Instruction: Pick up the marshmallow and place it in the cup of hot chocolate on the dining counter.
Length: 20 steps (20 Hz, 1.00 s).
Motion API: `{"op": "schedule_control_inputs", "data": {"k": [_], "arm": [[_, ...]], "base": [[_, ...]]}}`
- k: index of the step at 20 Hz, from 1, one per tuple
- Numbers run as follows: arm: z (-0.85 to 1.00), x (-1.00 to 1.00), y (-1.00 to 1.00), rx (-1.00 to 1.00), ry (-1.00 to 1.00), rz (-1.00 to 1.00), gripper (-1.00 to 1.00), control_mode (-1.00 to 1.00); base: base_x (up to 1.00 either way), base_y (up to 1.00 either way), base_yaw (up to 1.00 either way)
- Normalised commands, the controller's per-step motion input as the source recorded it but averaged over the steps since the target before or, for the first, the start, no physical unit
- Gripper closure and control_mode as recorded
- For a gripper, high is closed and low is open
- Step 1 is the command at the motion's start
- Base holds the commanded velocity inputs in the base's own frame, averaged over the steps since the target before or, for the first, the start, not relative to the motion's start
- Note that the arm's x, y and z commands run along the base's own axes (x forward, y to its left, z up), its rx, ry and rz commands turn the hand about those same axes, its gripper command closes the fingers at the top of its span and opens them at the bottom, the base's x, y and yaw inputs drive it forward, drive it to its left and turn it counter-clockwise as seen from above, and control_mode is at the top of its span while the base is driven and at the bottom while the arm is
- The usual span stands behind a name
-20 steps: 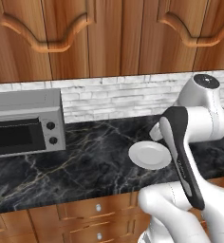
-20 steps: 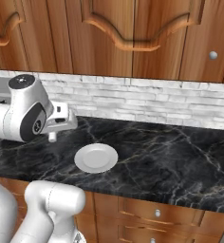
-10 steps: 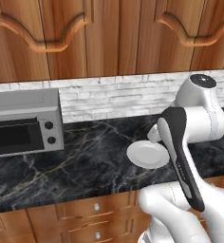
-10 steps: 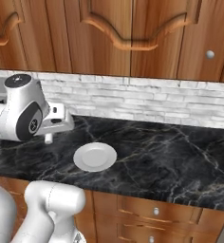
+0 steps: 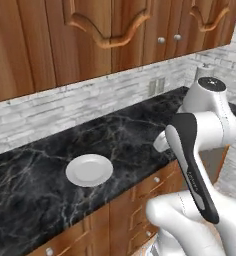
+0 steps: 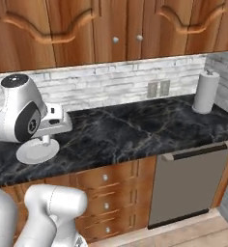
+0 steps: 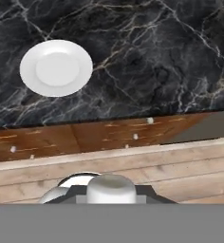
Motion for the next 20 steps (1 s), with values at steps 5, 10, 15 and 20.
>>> {"op": "schedule_control_inputs", "data": {"k": [5,10,15,20], "arm": [[0.00,0.00,0.00,0.00,0.00,0.00,1.00,1.00],[0.00,0.00,0.00,0.00,0.00,0.00,1.00,1.00],[0.00,0.00,0.00,0.00,0.00,0.00,1.00,1.00],[0.00,0.00,0.00,0.00,0.00,0.00,1.00,1.00]], "base": [[0.00,-0.01,-0.98],[-0.01,-0.15,-0.89],[-0.01,-0.75,-0.72],[-0.04,-0.78,-0.73]]}}
